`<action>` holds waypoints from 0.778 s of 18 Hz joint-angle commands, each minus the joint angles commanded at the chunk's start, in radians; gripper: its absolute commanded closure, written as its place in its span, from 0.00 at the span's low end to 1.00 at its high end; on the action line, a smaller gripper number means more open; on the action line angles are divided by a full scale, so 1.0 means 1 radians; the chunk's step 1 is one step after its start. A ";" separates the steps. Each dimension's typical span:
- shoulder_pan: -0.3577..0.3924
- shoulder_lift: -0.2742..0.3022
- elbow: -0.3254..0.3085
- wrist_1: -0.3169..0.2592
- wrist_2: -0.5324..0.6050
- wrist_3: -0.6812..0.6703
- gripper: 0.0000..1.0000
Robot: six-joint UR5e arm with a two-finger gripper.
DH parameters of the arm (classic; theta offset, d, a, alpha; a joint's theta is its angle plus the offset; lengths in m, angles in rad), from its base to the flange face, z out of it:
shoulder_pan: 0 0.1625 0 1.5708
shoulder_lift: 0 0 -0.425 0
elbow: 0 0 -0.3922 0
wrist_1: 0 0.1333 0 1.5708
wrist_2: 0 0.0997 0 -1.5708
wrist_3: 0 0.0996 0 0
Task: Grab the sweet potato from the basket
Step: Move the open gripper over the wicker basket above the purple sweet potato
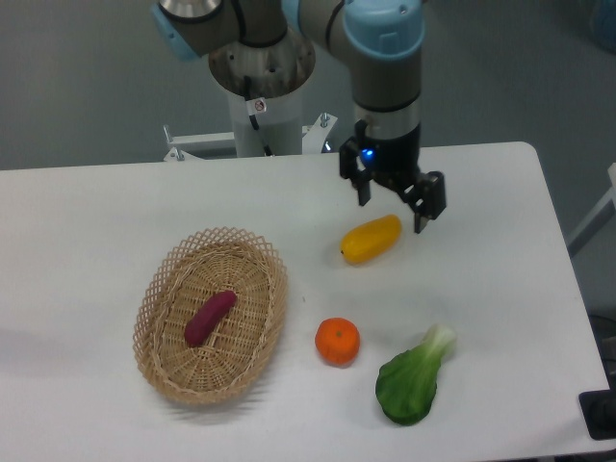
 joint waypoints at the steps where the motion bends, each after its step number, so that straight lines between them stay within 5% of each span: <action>1: -0.018 -0.012 0.001 0.020 -0.002 -0.060 0.00; 5: -0.138 -0.051 0.000 0.063 0.000 -0.275 0.00; 14: -0.298 -0.158 -0.005 0.077 0.026 -0.381 0.00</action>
